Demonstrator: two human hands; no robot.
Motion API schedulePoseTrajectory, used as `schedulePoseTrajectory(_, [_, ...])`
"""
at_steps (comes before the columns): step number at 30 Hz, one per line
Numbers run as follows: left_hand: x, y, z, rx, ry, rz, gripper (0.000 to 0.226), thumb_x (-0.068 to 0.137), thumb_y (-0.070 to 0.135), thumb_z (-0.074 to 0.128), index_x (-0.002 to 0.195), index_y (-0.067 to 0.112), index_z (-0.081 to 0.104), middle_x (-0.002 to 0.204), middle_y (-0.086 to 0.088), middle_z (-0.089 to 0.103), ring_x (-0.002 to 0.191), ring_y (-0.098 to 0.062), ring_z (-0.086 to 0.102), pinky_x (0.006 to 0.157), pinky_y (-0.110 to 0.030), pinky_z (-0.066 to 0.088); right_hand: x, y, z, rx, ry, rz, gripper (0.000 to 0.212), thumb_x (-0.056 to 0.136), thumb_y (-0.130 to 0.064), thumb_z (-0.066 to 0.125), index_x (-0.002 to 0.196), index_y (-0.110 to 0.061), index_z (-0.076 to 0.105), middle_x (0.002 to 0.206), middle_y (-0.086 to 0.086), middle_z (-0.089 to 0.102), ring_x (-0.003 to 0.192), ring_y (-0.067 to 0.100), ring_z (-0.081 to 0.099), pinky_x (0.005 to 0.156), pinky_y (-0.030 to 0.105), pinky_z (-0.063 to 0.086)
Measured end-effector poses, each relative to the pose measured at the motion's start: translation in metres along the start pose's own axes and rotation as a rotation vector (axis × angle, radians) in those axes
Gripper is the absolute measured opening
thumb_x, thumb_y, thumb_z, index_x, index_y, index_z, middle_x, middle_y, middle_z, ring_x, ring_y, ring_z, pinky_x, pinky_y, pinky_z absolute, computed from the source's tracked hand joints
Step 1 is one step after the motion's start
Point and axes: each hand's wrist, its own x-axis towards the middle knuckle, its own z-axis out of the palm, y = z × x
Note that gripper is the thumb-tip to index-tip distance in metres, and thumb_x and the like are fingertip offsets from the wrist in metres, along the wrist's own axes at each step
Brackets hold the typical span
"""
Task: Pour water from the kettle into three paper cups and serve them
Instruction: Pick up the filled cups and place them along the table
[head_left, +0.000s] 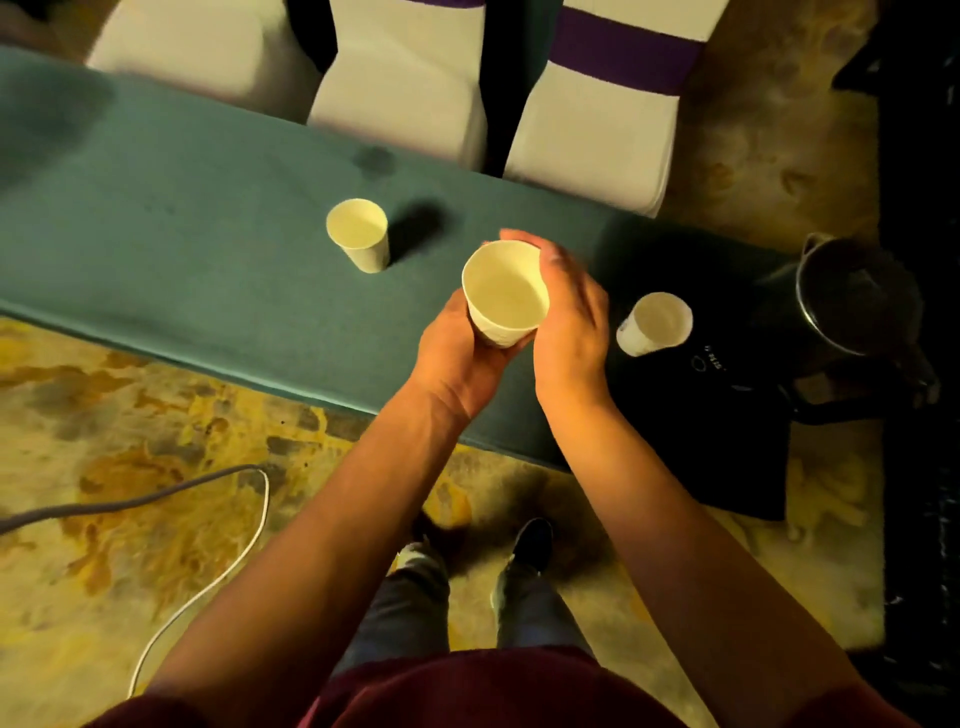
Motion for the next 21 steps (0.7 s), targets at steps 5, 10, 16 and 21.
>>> schedulePoseTrajectory(5, [-0.002, 0.073, -0.026, 0.079, 0.012, -0.004, 0.020, 0.102, 0.018, 0.049, 0.115, 0.014, 0.064, 0.109, -0.009, 0.070, 0.085, -0.021, 0.072, 0.059, -0.032, 0.058, -0.001, -0.008, 0.065, 0.019, -0.068, -0.028, 0.039, 0.100, -0.017, 0.040, 0.113, 0.001, 0.073, 0.103, -0.001, 0.074, 0.091, -0.005, 0.067, 0.082, 0.012, 0.048])
schedulePoseTrajectory(10, [0.000, 0.125, -0.043, 0.077, 0.059, -0.002, 0.032, 0.103, 0.019, 0.049, 0.132, 0.008, 0.058, 0.116, -0.014, 0.067, 0.090, -0.026, 0.069, 0.056, -0.034, 0.058, 0.004, -0.007, 0.117, 0.003, -0.079, -0.034, 0.042, 0.099, -0.028, 0.041, 0.115, -0.006, 0.074, 0.116, 0.005, 0.074, 0.102, 0.006, 0.067, 0.085, 0.018, 0.051])
schedulePoseTrajectory(16, [0.016, 0.167, -0.052, 0.083, 0.089, 0.019, 0.038, 0.104, 0.021, 0.047, 0.139, 0.009, 0.054, 0.116, -0.012, 0.067, 0.085, -0.023, 0.071, 0.056, -0.033, 0.059, 0.027, -0.004, 0.162, -0.016, -0.081, -0.044, 0.043, 0.099, -0.028, 0.042, 0.115, -0.006, 0.075, 0.117, 0.005, 0.074, 0.101, 0.007, 0.066, 0.087, 0.022, 0.053])
schedulePoseTrajectory(21, [0.032, 0.191, -0.058, 0.049, 0.083, 0.055, 0.040, 0.103, 0.015, 0.047, 0.142, 0.006, 0.052, 0.124, -0.015, 0.064, 0.090, -0.024, 0.071, 0.060, -0.032, 0.059, 0.046, -0.007, 0.188, -0.062, -0.111, -0.078, 0.036, 0.105, -0.018, 0.041, 0.112, -0.009, 0.075, 0.104, -0.011, 0.073, 0.093, -0.007, 0.064, 0.084, 0.013, 0.050])
